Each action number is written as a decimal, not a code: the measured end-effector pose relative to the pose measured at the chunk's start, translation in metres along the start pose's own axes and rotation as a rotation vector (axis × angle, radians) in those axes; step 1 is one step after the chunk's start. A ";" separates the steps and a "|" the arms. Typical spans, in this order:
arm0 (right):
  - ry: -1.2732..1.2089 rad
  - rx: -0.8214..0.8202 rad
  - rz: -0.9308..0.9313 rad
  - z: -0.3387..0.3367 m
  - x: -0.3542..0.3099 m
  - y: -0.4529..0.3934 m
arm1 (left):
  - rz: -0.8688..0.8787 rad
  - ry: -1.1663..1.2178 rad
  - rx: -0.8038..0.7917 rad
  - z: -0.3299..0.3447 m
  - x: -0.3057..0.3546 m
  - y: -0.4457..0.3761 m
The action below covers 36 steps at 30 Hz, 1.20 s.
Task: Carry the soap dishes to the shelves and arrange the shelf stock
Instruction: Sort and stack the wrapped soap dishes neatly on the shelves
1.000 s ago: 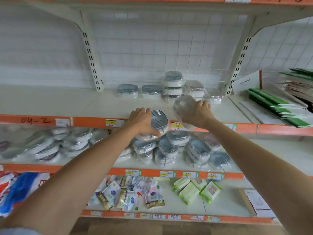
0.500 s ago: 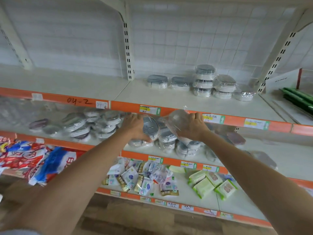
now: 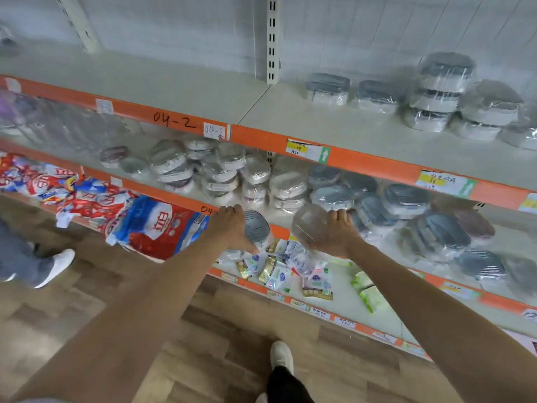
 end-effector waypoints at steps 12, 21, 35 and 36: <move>0.024 -0.143 -0.083 0.075 -0.018 -0.102 | -0.097 -0.035 -0.080 0.027 -0.035 -0.073; -0.092 -0.170 0.027 0.106 -0.009 -0.136 | -0.018 -0.030 -0.137 0.050 -0.019 -0.120; -0.214 -0.058 0.276 0.132 -0.024 -0.142 | 0.273 -0.103 -0.074 0.078 -0.037 -0.184; -0.218 -0.048 0.284 0.134 -0.026 -0.147 | 0.285 -0.102 -0.063 0.080 -0.039 -0.189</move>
Point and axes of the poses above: each hand's wrist, its own y-axis away from the middle knuckle, its own z-axis out of the palm, x = y × z, the point moved 10 cm from there along -y, towards the middle knuckle, and after that the axes turned 3 degrees about y, right-handed, at the moved point
